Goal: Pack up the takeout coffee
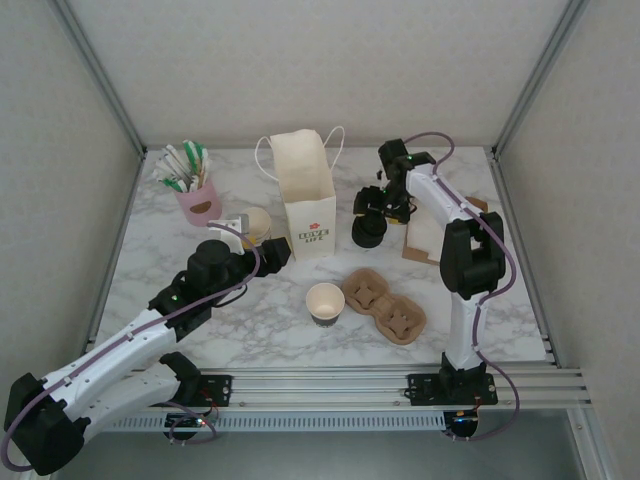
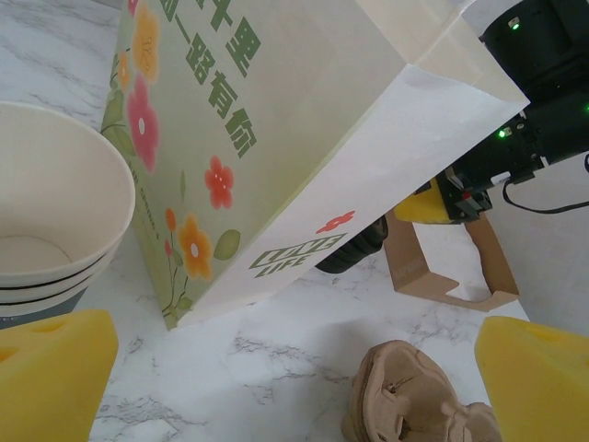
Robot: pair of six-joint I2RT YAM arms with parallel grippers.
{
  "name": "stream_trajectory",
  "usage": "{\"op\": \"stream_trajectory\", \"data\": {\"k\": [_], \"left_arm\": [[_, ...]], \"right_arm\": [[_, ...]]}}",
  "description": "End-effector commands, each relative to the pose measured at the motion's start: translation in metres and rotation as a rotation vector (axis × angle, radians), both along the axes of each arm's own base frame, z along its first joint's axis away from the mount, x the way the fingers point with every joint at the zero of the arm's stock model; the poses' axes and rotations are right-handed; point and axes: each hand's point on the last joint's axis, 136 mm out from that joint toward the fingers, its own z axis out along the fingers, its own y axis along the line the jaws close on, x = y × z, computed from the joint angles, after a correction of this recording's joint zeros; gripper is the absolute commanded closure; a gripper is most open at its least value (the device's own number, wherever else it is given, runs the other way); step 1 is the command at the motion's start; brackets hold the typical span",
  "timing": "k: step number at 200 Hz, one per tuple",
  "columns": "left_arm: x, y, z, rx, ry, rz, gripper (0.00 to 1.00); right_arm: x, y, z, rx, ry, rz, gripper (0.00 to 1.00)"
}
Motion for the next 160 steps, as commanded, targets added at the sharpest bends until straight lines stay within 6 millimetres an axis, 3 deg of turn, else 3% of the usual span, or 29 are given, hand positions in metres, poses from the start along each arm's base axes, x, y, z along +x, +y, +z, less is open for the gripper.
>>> {"op": "stream_trajectory", "data": {"k": [1,63,160], "left_arm": [[0.002,-0.001,0.014,-0.024,-0.025,-0.005,0.0],[0.003,-0.002,0.013,-0.022,-0.022,-0.006,0.0],[0.003,-0.003,0.012,-0.021,-0.018,-0.012,0.0]], "right_arm": [[0.0,0.003,0.005,0.044,-0.006,-0.003,0.12],[0.0,0.006,-0.007,0.057,0.02,0.004,0.17],[-0.007,-0.002,-0.016,0.015,0.046,-0.011,0.15]]}}
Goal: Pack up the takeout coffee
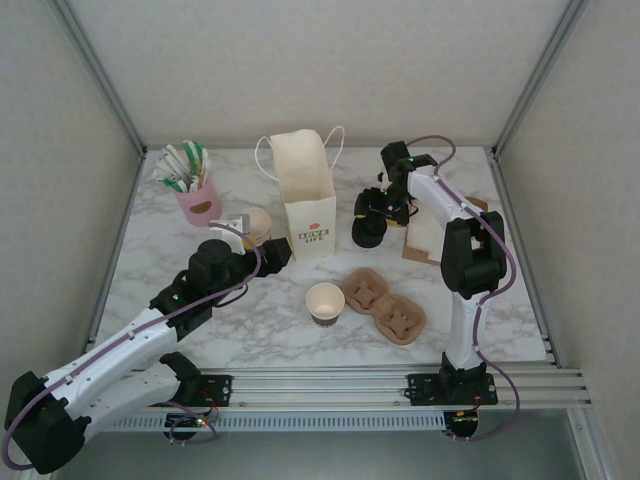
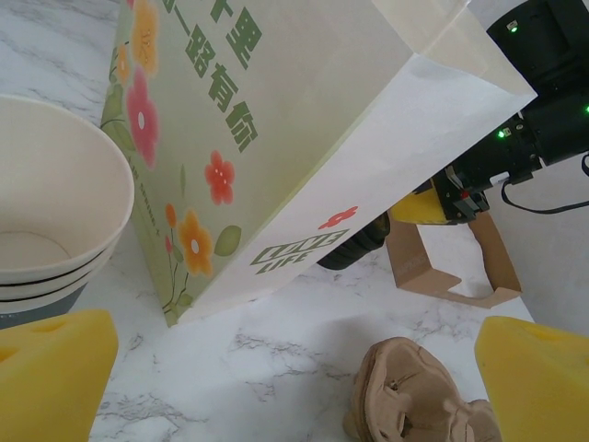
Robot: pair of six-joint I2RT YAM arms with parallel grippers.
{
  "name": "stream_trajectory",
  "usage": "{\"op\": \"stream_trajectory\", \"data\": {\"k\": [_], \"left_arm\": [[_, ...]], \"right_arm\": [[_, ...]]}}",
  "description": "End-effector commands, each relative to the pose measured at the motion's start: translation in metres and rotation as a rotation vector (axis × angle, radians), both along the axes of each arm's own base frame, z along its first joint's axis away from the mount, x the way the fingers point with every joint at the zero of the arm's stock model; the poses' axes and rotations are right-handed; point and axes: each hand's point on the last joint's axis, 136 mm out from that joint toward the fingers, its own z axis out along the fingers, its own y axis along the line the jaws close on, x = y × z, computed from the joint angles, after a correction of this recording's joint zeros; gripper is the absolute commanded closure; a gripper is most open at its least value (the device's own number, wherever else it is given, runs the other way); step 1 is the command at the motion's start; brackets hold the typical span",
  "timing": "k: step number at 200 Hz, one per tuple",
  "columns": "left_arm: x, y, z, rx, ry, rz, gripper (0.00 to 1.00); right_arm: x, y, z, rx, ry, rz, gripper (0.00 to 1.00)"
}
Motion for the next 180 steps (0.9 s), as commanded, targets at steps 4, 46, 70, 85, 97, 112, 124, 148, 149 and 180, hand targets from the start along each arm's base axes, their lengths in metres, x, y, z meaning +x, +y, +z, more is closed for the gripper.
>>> {"op": "stream_trajectory", "data": {"k": [4,46,70,85,97,112,124,148,149,180], "left_arm": [[0.0026,-0.002,0.0153,-0.027,-0.028,-0.009,0.0],[0.0027,-0.0024,0.0147,-0.026,-0.026,-0.01,0.0],[0.0031,-0.0021,0.0153,-0.027,-0.026,-0.009,0.0],[0.0032,-0.0025,0.0145,-0.025,-0.025,-0.01,0.0],[0.0032,-0.0027,0.015,-0.025,-0.026,-0.01,0.0],[0.0034,-0.0025,0.0146,-0.025,-0.025,-0.009,0.0],[0.0033,-0.0027,0.0143,-0.026,-0.024,-0.01,0.0],[0.0033,-0.0027,0.0147,-0.025,-0.025,-0.009,0.0],[0.0034,-0.0027,0.0147,-0.025,-0.025,-0.009,0.0],[0.0033,-0.0028,0.0145,-0.023,-0.024,-0.01,0.0]], "right_arm": [[-0.0061,-0.0035,-0.0102,-0.016,0.034,-0.01,0.15],[-0.0071,-0.0014,-0.0142,-0.007,0.044,-0.011,0.16],[-0.0067,-0.0006,-0.0153,-0.003,0.046,-0.01,0.16],[-0.0055,-0.0001,-0.0149,-0.002,0.043,-0.009,0.17],[-0.005,0.0004,-0.0148,0.001,0.043,-0.009,0.17],[-0.0044,0.001,-0.0148,0.002,0.043,-0.009,0.18],[-0.0042,0.001,-0.0154,0.003,0.043,-0.009,0.18],[-0.0033,0.0021,-0.015,0.008,0.042,-0.01,0.2],[-0.0034,0.0021,-0.0151,0.008,0.042,-0.009,0.19],[-0.0023,0.0041,-0.0167,0.015,0.044,-0.009,0.2]]}}
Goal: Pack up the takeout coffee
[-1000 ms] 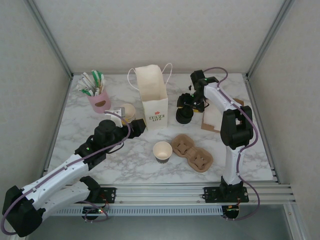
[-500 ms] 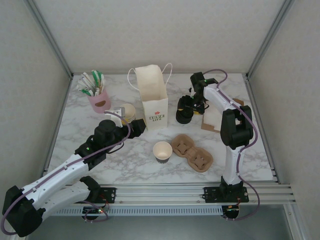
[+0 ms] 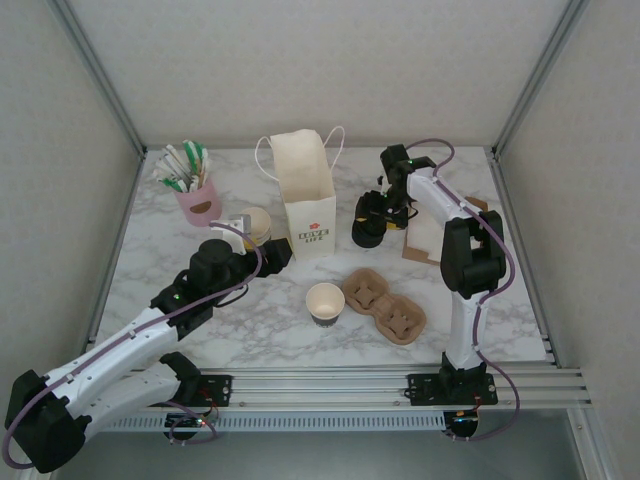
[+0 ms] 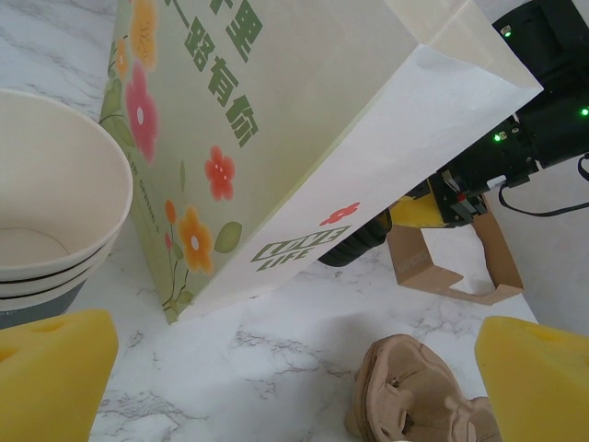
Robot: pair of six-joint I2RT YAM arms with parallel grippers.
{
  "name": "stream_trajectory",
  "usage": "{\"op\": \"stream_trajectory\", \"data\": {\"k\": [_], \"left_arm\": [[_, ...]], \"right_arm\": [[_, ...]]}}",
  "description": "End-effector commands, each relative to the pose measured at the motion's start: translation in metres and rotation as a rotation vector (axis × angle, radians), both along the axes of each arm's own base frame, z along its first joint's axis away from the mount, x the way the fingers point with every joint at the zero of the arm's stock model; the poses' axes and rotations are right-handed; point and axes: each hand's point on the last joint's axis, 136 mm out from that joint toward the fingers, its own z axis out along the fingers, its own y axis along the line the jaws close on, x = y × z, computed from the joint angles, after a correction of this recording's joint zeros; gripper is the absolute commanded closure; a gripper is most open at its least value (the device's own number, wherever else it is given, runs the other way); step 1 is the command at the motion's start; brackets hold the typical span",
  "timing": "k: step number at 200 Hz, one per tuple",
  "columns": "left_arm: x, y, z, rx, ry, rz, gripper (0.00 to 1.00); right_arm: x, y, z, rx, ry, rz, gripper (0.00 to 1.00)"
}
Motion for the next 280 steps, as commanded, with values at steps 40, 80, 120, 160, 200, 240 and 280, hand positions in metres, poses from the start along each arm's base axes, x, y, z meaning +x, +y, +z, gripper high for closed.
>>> {"op": "stream_trajectory", "data": {"k": [40,80,120,160,200,240,280], "left_arm": [[0.003,-0.002,0.017,-0.027,-0.032,-0.007,0.0],[0.002,-0.001,0.018,-0.029,-0.033,-0.006,0.0],[0.002,-0.001,0.019,-0.031,-0.034,-0.008,0.0],[0.001,0.0,0.02,-0.036,-0.036,-0.007,0.0],[0.0,0.0,0.021,-0.041,-0.037,-0.008,0.0],[-0.001,0.0,0.023,-0.047,-0.038,-0.008,0.0],[-0.002,0.005,0.029,-0.064,-0.05,0.012,0.0]], "right_arm": [[0.003,0.005,-0.007,0.018,0.019,-0.009,0.22],[0.002,0.003,-0.001,0.014,0.009,-0.007,0.27],[0.001,0.002,0.007,0.013,-0.003,-0.009,0.33],[-0.001,0.0,0.015,0.012,-0.019,-0.014,0.34],[-0.002,-0.001,0.024,0.013,-0.036,-0.015,0.34],[-0.004,-0.002,0.031,0.015,-0.052,-0.016,0.34],[-0.016,-0.002,0.05,-0.002,-0.084,0.006,0.34]]}}
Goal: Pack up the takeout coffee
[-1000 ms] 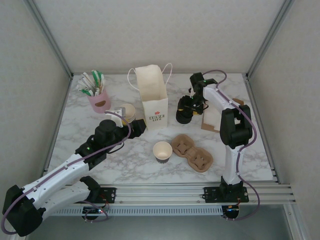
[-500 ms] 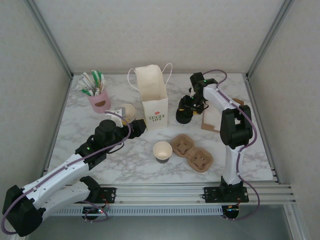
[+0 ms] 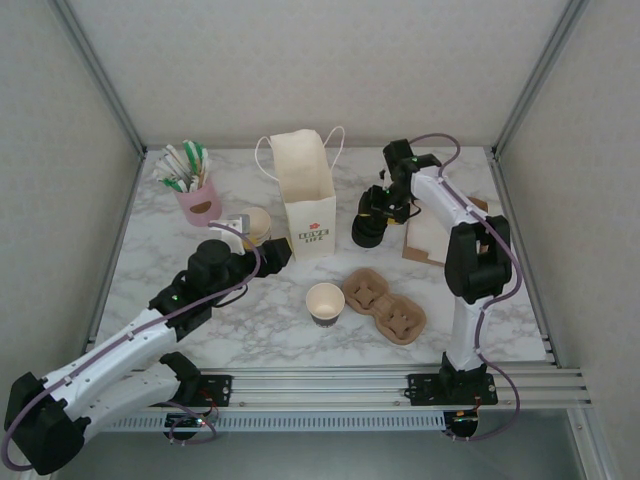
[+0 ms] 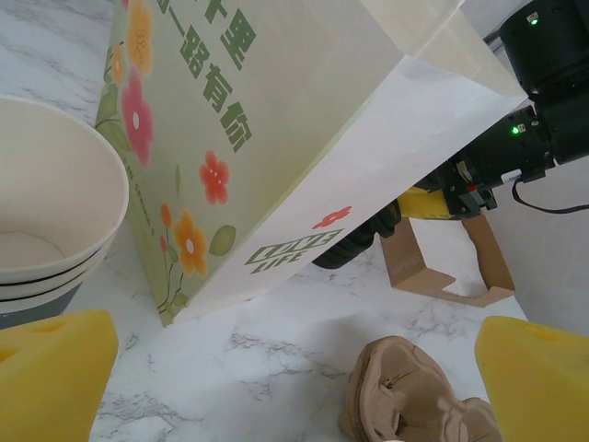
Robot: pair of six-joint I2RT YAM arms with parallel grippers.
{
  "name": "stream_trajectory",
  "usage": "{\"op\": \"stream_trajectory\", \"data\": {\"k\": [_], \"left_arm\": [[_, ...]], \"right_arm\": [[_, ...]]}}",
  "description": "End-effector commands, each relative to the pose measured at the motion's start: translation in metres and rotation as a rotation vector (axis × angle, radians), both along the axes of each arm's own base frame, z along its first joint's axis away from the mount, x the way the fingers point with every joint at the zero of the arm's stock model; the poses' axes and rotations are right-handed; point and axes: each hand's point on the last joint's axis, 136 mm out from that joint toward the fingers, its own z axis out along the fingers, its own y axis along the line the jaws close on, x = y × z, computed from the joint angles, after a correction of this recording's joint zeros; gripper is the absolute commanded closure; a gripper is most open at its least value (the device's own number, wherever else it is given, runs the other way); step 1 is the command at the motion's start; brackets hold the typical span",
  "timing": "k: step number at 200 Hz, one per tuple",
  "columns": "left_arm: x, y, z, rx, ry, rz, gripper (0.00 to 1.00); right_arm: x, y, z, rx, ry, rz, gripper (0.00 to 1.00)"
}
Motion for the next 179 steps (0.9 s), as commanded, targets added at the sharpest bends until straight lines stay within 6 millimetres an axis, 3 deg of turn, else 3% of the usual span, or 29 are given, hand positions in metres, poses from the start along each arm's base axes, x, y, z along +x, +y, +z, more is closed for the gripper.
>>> {"op": "stream_trajectory", "data": {"k": [1,45,82,146,179], "left_arm": [[0.0,0.004,0.024,-0.05,-0.039,0.014,0.0],[-0.005,0.011,0.028,-0.102,-0.023,0.046,0.0],[-0.009,0.016,0.026,-0.138,0.042,0.083,0.0],[-0.015,0.033,0.0,-0.192,0.157,0.189,0.0],[-0.017,0.05,-0.011,-0.183,0.13,0.262,0.0]], "right_arm": [[-0.016,-0.002,0.024,-0.018,-0.027,0.013,0.34],[-0.05,0.001,0.057,-0.042,-0.093,0.059,0.34],[-0.093,0.007,0.08,-0.052,-0.127,0.119,0.34],[-0.184,0.017,0.092,-0.034,-0.139,0.246,0.34],[-0.209,0.028,0.089,-0.034,-0.141,0.304,0.34]]}}
